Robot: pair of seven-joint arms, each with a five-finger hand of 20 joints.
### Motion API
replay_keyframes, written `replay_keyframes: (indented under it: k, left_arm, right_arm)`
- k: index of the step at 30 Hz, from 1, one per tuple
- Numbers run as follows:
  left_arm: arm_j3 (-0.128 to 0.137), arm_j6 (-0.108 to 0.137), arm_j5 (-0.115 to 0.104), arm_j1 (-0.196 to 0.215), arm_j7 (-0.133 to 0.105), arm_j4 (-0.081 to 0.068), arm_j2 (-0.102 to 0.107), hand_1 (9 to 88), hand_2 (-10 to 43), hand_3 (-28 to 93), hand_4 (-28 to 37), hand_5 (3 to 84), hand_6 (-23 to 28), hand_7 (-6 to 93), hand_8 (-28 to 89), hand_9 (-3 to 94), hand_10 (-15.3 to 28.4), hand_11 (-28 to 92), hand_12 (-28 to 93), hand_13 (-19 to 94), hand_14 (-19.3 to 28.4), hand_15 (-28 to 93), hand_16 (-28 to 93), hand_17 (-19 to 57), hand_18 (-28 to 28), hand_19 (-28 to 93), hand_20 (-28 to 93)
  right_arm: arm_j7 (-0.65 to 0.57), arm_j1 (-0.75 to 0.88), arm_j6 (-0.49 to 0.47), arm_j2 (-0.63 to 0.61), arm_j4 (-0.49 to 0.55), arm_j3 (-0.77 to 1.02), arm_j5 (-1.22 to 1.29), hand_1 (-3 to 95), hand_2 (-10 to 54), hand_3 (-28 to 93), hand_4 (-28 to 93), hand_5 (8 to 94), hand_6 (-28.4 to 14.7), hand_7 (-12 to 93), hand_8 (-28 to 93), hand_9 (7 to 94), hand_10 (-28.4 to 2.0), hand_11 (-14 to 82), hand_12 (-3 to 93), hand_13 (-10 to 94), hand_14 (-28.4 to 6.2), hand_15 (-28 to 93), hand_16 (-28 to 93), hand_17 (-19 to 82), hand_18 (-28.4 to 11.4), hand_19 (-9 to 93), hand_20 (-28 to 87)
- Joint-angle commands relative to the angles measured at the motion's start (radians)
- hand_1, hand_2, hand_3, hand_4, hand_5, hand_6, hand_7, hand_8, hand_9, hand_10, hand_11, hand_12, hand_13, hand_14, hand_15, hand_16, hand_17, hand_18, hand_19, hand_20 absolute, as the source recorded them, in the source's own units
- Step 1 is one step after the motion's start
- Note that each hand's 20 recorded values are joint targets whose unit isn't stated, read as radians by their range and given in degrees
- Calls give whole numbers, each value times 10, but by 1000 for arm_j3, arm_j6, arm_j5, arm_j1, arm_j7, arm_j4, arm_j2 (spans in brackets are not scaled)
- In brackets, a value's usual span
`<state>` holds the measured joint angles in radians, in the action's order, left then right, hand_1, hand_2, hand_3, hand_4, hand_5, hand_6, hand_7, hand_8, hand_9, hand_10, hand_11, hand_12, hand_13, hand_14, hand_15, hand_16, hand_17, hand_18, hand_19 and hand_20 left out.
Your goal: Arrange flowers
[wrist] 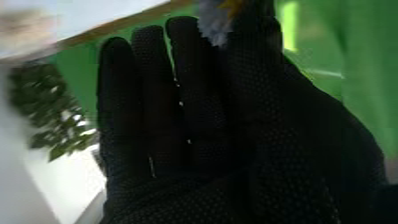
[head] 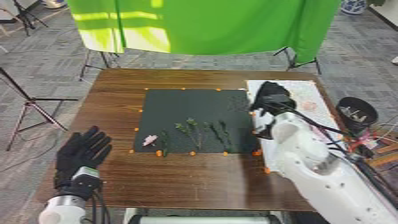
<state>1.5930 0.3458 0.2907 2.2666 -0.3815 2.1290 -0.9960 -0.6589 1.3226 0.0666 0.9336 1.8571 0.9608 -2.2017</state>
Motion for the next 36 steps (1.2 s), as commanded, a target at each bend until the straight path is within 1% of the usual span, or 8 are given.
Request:
replay_keyframes:
  k: [1, 12, 14, 16, 21, 23, 26, 36]
  left_arm:
    - [-24, 3, 10, -37, 24, -14, -3, 313, 160, 708, -283, 462, 114, 198, -100, 406, 173, 354, 119, 299, 186, 527, -103, -59, 168, 431, 102]
    - [-67, 16, 8, -74, 12, -23, 27, 313, 160, 708, -283, 461, 114, 199, -100, 407, 175, 352, 119, 299, 186, 527, -103, -59, 168, 431, 102]
    - [-58, -5, 19, -67, 20, -22, 27, 313, 160, 709, -283, 460, 114, 198, -100, 407, 175, 351, 120, 299, 186, 527, -103, -59, 168, 431, 102]
    - [-54, -28, 28, -88, 37, -38, 24, 313, 160, 707, -283, 458, 114, 195, -100, 403, 174, 347, 117, 297, 187, 525, -104, -59, 167, 430, 102]
    - [-61, -38, 32, -113, 50, -46, 31, 311, 159, 704, -283, 451, 112, 193, -98, 396, 174, 340, 116, 288, 185, 517, -105, -62, 167, 428, 101]
    - [-58, -64, 45, -136, 94, -57, 29, 310, 159, 704, -283, 449, 111, 191, -98, 396, 174, 339, 116, 287, 186, 517, -104, -62, 167, 427, 101]
    - [-72, -72, 39, -157, 93, -65, 27, 310, 159, 704, -283, 447, 112, 189, -97, 391, 174, 337, 116, 284, 184, 511, -103, -63, 167, 427, 101]
    - [-61, -52, 7, -155, 98, -63, 30, 310, 159, 699, -283, 444, 112, 183, -93, 387, 174, 334, 116, 280, 185, 503, -101, -64, 167, 425, 101]
  right_arm:
    - [146, -151, -29, 211, -59, -199, -3, 571, -73, 752, -283, 788, 12, 221, 56, 805, -96, 61, 199, 605, -100, 179, 173, 286, -160, 614, 245]
    - [243, -296, -25, 386, -284, -365, -42, 572, -72, 746, -283, 789, 16, 214, 57, 803, -92, 58, 200, 612, -100, 182, 171, 290, -160, 618, 240]
    - [267, -297, -22, 419, -333, -368, -57, 572, -72, 745, -283, 788, 16, 215, 57, 802, -91, 58, 201, 613, -100, 182, 171, 291, -160, 619, 240]
    - [270, -318, -24, 435, -375, -385, -76, 572, -71, 745, -283, 788, 17, 214, 54, 801, -90, 58, 200, 615, -100, 183, 171, 291, -160, 620, 239]
    - [253, -324, -41, 454, -437, -389, -76, 573, -74, 744, -283, 791, 19, 210, 41, 798, -89, 57, 197, 619, -98, 186, 173, 292, -160, 622, 237]
    - [214, -320, -36, 451, -434, -382, -20, 573, -75, 744, -283, 792, 19, 208, 37, 797, -89, 57, 196, 620, -98, 186, 173, 292, -160, 621, 236]
    - [233, -325, -57, 440, -445, -391, -69, 575, -76, 740, -283, 790, 23, 207, 35, 794, -86, 56, 194, 622, -97, 186, 174, 291, -158, 608, 229]
    - [207, -306, -145, 449, -427, -362, -49, 573, -80, 741, -283, 745, 15, 218, 7, 725, -101, 88, 156, 595, -96, 182, 178, 279, -157, 589, 221]
